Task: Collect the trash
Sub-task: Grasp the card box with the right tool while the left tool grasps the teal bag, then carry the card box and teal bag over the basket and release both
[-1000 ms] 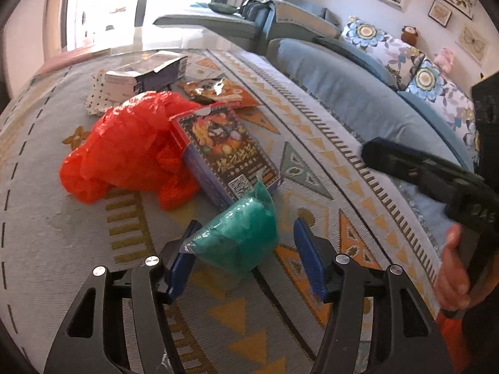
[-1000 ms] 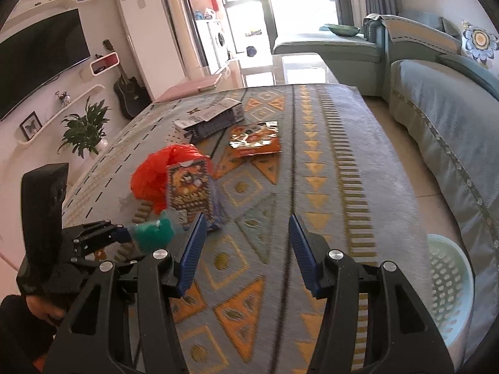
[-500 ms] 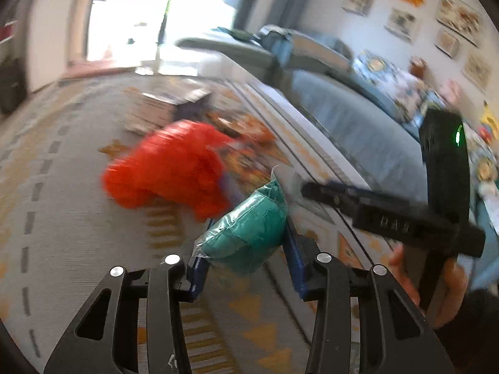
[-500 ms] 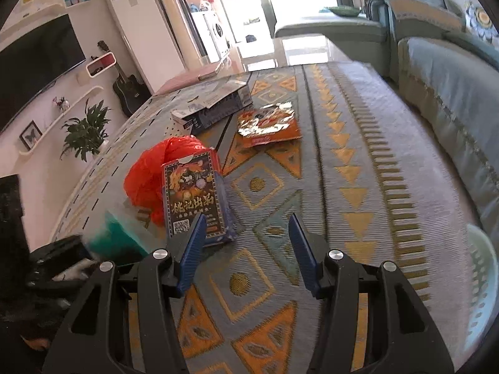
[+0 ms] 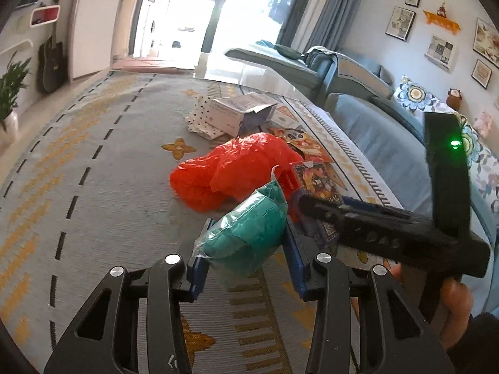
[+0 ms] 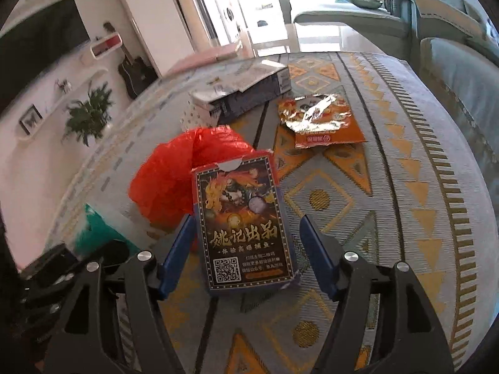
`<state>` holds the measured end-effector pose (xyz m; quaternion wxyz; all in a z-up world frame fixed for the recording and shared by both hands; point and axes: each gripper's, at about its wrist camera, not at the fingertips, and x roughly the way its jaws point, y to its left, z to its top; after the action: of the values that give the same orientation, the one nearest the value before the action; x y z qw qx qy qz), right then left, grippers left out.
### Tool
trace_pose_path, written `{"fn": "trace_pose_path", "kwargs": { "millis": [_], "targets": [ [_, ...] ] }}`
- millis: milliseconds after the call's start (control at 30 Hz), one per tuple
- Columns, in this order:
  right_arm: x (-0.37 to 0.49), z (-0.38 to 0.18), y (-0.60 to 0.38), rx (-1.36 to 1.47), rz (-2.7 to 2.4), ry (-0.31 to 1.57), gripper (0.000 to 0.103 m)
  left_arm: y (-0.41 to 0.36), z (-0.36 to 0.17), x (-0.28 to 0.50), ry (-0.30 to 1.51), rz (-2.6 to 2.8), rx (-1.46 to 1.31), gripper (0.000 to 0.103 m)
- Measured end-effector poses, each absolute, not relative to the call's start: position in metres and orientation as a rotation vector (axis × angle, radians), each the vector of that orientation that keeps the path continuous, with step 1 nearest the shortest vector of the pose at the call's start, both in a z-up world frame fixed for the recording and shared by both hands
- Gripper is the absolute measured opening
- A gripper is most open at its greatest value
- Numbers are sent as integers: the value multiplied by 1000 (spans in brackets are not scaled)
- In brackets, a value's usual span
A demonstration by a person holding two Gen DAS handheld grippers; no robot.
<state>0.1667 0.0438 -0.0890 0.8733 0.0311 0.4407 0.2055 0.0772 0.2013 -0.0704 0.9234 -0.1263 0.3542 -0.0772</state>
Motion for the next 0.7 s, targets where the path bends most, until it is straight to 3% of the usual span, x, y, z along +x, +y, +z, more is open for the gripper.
{"fn": "trace_pose_path", "kwargs": {
  "millis": [500,700],
  "targets": [
    [151,-82,32,64,439,875,58,197,-68,80,720,-200,-275,41],
    [134,-64,-20,144,396,869,58,177,-27,76,646,-268,-255,41]
  ]
}}
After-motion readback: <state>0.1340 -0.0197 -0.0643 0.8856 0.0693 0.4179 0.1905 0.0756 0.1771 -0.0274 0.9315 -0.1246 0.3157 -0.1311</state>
